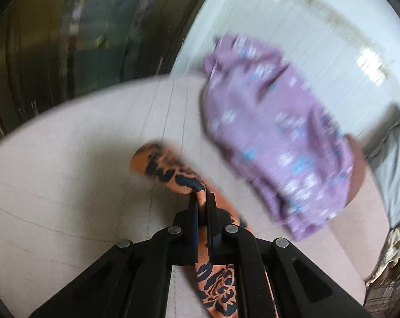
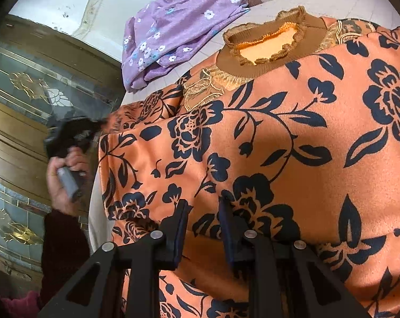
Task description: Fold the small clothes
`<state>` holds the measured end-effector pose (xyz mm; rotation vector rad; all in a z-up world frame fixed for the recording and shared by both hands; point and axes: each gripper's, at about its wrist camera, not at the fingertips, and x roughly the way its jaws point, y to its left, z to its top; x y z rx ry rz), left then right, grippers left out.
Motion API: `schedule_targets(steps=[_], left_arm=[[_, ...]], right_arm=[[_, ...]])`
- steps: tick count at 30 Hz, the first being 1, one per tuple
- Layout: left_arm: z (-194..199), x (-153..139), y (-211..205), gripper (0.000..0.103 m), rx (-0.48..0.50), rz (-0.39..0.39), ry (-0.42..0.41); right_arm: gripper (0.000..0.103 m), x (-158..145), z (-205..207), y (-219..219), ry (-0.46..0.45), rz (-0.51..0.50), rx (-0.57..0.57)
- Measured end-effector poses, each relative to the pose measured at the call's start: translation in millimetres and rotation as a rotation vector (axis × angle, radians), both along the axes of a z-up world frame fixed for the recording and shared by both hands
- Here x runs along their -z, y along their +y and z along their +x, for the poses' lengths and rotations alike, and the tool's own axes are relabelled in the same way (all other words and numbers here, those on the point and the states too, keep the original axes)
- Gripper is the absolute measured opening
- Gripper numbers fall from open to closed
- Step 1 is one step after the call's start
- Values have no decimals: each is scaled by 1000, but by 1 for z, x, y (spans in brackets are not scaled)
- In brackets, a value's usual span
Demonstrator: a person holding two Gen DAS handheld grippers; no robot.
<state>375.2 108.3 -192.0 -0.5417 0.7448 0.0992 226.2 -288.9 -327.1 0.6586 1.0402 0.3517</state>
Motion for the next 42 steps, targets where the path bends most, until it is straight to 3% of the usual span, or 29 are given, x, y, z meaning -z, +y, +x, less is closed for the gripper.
schedule_targets(steps=[2, 7, 11, 14, 17, 22, 24, 29, 30, 32, 33, 35, 38, 42], left_arm=[[-22, -40, 7, 4, -26, 17, -105], [-88, -131, 18, 4, -97, 192, -349], [-115, -162, 22, 4, -105, 238, -423], [-133, -183, 14, 4, -31, 204, -478], [-146, -193, -9, 4, 54, 244, -501], [-154, -195, -86, 5, 270, 317, -507], [-160, -189, -121, 5, 368, 339, -513], [-185, -157, -234, 9, 713, 384, -477], [-190, -144, -261, 14, 810, 397, -463], [-200, -113, -308, 61, 969, 460, -397], [-208, -96, -327, 65, 1019, 522, -379], [-218, -85, -334, 65, 1018, 582, -398], [-211, -90, -313, 72, 982, 542, -395], [-173, -89, -239, 80, 730, 497, -332]], right_arm=[[26, -1, 3, 1, 4, -2, 10], [29, -7, -2, -3, -2, -5, 38], [30, -14, -7, -4, -40, 6, 40], [30, -18, -9, 1, -50, -1, 36], [30, -24, -11, 0, -60, -11, 29], [34, -41, -21, -33, -75, -7, 116], [61, -49, -31, -61, -89, 9, 206], [64, -73, -64, -129, -163, 62, 423], [64, -79, -74, -144, -186, 66, 468], [65, -86, -87, -164, -217, 62, 525], [66, -88, -92, -174, -223, 60, 553], [67, -89, -99, -188, -218, 69, 586], [67, -91, -99, -197, -209, 92, 606], [67, -87, -89, -192, -168, 76, 576]])
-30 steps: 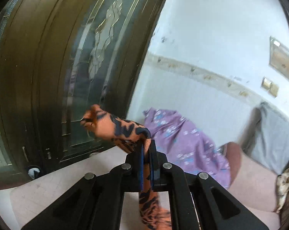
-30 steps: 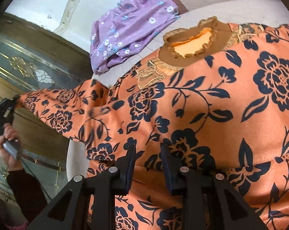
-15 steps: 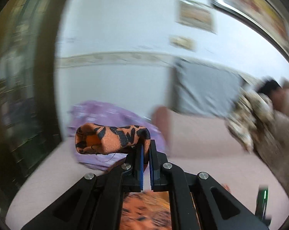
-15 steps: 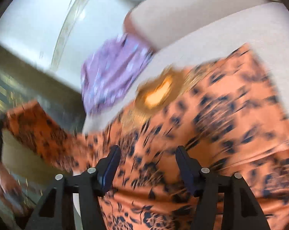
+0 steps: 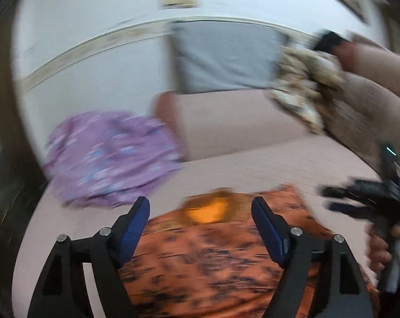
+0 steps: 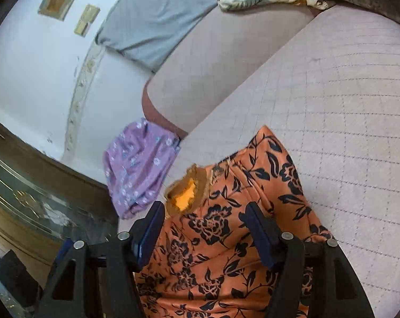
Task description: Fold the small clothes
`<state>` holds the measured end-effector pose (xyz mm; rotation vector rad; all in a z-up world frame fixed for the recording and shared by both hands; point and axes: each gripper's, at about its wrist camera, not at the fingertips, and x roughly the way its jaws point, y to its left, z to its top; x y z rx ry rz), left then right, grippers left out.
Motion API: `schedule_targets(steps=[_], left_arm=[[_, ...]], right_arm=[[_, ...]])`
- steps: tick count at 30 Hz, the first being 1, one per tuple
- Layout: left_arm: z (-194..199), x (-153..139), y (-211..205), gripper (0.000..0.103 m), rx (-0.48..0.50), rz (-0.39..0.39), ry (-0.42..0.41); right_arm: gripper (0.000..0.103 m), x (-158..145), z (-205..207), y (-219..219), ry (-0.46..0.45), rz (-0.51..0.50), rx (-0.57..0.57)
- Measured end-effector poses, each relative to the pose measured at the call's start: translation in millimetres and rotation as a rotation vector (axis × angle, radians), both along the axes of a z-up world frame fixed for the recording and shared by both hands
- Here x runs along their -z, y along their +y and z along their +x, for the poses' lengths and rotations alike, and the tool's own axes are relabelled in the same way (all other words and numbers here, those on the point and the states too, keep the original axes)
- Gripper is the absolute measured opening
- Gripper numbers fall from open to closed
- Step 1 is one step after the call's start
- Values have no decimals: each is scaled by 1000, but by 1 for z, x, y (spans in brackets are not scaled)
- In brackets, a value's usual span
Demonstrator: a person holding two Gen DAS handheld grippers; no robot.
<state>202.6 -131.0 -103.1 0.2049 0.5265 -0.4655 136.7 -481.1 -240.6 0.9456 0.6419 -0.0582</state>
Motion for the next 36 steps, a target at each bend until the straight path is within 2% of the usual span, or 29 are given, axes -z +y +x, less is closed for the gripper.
schedule_targets(steps=[3, 6, 9, 12, 15, 17, 18, 20, 21, 23, 32, 34, 36], left_arm=[[26, 27, 45, 80, -171, 10, 67], [58, 76, 80, 80, -296, 24, 200], [83, 122, 102, 80, -386, 89, 327], [94, 143, 117, 80, -421, 78, 373], [96, 154, 114, 80, -397, 134, 369], [94, 158, 113, 80, -386, 169, 356], [93, 158, 111, 80, -382, 183, 348], [90, 158, 107, 80, -378, 213, 329], [90, 159, 106, 80, -377, 229, 323], [86, 158, 99, 79, -372, 262, 305], [56, 159, 96, 79, -339, 359, 254], [52, 161, 93, 79, -333, 382, 244], [48, 162, 91, 79, -331, 405, 227]], right_arm=[[67, 9, 14, 9, 57, -24, -20], [67, 29, 24, 9, 142, -58, -5], [65, 54, 41, 4, 195, -35, 5], [60, 70, 55, 0, 249, -81, 34], [55, 81, 67, 1, 268, -116, 42], [51, 77, 74, 12, 287, -202, 18], [39, 76, 78, 21, 306, -261, -9], [27, 74, 81, 32, 329, -345, -40], [16, 73, 81, 38, 331, -380, -53], [11, 71, 79, 43, 328, -387, -57], [9, 32, 36, 48, 298, -468, -27], [9, 33, 31, 49, 322, -480, -33], [9, 45, 31, 44, 385, -449, -49]])
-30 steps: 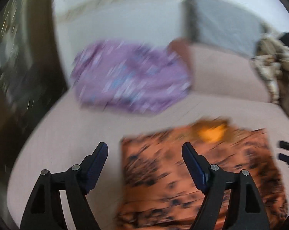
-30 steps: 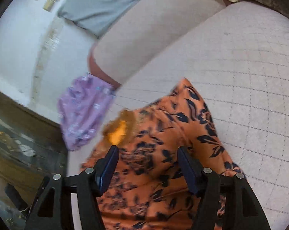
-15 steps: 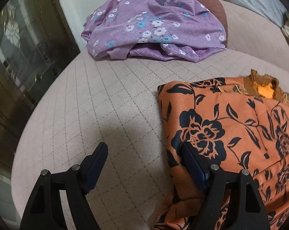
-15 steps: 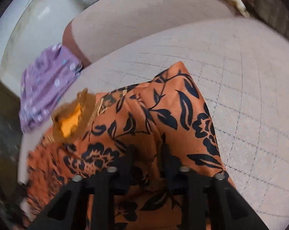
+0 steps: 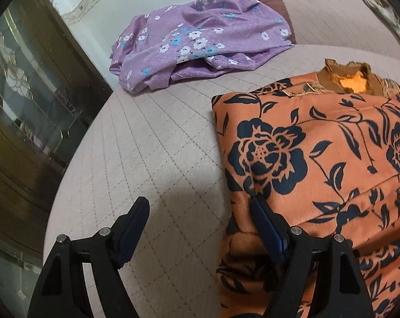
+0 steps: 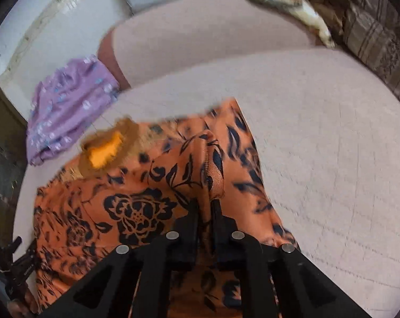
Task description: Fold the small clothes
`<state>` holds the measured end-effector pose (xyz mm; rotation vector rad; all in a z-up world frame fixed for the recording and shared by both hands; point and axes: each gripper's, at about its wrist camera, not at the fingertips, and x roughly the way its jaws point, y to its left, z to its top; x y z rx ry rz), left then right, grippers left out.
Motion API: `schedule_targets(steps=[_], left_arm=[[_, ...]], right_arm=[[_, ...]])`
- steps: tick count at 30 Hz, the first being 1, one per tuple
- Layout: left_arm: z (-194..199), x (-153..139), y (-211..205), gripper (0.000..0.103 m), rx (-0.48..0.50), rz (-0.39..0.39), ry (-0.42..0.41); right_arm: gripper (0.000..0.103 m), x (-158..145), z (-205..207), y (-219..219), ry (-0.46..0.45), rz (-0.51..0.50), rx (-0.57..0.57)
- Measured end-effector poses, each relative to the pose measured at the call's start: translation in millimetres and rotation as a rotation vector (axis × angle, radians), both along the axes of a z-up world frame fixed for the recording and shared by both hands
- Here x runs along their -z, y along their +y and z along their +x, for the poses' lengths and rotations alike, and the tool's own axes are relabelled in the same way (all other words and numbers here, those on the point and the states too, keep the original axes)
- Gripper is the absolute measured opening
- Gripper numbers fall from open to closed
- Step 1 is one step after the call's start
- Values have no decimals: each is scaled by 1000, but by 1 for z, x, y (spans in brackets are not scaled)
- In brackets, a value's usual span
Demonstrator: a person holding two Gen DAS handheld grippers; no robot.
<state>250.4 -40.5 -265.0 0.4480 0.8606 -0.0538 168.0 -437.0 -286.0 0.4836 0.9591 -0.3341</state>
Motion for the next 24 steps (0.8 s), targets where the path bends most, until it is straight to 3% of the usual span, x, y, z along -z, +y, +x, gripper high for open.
schedule_targets(steps=[2, 6, 9, 11, 14, 16, 20, 24], left_arm=[[0, -1, 0, 79, -2, -5, 3], [2, -15, 9, 79, 4, -85, 1], [3, -31, 13, 79, -3, -168, -41], [6, -36, 10, 80, -7, -200, -59], [12, -34, -3, 80, -10, -179, -61], [18, -20, -17, 80, -13, -111, -20], [20, 1, -33, 80, 6, -25, 13], [15, 1, -38, 80, 27, 12, -15]], right_arm=[[14, 16, 3, -8, 56, 65, 11], [18, 11, -9, -39, 16, 215, 87], [21, -15, -25, -52, -104, 122, 182], [21, -24, -24, -50, -174, 112, 156], [21, -23, -5, -25, -178, 129, 29], [21, -18, 9, -5, -149, 99, -41], [22, 20, 34, 17, 38, 122, -135], [22, 14, 34, 19, 20, 101, -139]])
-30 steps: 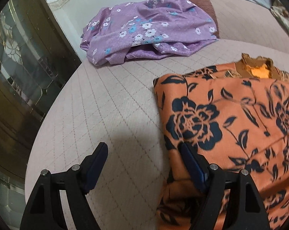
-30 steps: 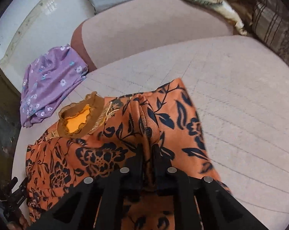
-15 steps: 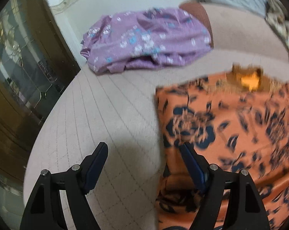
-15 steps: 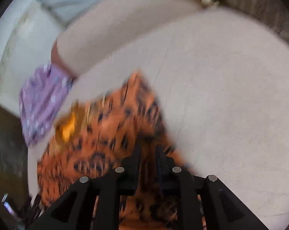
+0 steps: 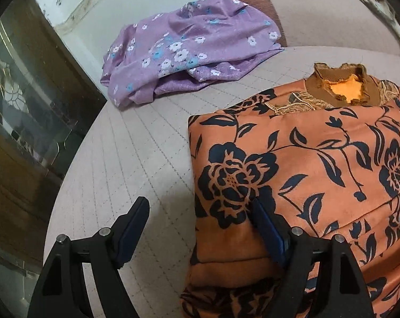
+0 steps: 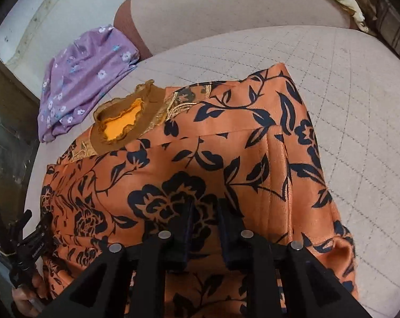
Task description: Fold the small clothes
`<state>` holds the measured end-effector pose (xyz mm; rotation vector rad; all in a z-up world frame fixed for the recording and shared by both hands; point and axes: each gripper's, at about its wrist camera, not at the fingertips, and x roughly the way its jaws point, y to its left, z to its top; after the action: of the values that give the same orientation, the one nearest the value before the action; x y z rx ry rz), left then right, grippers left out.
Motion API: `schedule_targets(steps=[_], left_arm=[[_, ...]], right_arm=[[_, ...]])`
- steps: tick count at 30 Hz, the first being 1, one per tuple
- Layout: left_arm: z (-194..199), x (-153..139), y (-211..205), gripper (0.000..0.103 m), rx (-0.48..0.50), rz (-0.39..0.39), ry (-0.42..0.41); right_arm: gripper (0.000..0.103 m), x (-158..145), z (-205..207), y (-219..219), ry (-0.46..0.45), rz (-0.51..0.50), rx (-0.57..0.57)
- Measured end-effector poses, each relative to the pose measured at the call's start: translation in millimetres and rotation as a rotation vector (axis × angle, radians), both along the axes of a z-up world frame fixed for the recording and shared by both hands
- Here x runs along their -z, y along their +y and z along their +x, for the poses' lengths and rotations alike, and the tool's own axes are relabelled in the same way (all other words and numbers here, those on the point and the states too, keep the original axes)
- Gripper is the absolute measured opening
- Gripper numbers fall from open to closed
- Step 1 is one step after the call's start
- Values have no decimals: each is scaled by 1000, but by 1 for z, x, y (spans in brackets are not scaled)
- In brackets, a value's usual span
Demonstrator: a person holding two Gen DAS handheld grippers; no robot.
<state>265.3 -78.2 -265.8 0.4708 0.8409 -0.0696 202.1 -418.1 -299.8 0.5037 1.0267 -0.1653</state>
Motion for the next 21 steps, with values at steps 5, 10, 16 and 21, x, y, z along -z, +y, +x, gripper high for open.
schedule_targets(steps=[5, 10, 16, 21], left_arm=[[1, 0, -1, 80, 9, 2, -7], [1, 1, -2, 80, 17, -2, -9], [1, 1, -1, 80, 27, -5, -11], [0, -2, 2, 80, 26, -26, -13]], right_arm=[[22, -11, -1, 12, -94, 20, -40], [21, -4, 10, 43, -62, -13, -134], [21, -6, 10, 45, -53, -33, -141], [21, -19, -2, 24, -132, -72, -46]])
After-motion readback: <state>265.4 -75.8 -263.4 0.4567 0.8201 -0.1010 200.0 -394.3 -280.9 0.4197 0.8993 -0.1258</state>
